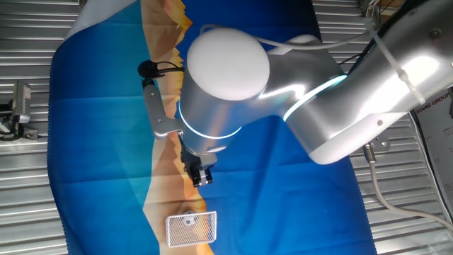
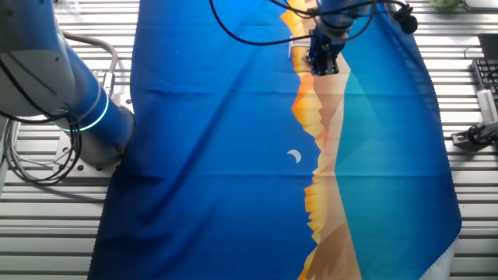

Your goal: Push the soccer ball into the goal

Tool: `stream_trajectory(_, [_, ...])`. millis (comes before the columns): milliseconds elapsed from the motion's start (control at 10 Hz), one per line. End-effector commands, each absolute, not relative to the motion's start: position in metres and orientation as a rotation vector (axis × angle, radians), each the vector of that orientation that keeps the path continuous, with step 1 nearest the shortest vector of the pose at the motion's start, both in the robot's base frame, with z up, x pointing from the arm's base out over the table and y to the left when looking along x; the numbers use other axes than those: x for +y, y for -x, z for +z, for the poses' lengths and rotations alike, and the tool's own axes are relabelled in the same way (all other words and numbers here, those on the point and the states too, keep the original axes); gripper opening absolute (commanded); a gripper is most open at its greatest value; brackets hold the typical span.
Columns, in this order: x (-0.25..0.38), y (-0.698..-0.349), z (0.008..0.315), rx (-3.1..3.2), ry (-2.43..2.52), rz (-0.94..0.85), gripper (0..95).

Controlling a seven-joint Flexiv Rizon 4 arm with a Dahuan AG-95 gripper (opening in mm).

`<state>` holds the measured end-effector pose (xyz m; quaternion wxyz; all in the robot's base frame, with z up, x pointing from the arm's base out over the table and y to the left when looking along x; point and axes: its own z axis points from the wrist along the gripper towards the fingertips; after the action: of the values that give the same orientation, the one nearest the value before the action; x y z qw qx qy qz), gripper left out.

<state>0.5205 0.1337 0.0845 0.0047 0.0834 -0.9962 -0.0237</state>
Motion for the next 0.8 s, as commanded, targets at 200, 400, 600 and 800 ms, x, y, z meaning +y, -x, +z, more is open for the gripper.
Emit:
stream_trajectory(200, [0.133, -0.525, 0.087, -3.122, -0.271, -0.081, 0.0])
stream_trajectory(400, [0.133, -0.532, 0.09, -3.118, -0.262, -0.093, 0.0])
stream_trajectory(600, [0.133, -0.533, 0.091, -3.115, -0.263, -0.095, 0.0])
stream_trajectory(800, [0.133, -0.533, 0.091, -3.112, -0.264, -0.102, 0.0])
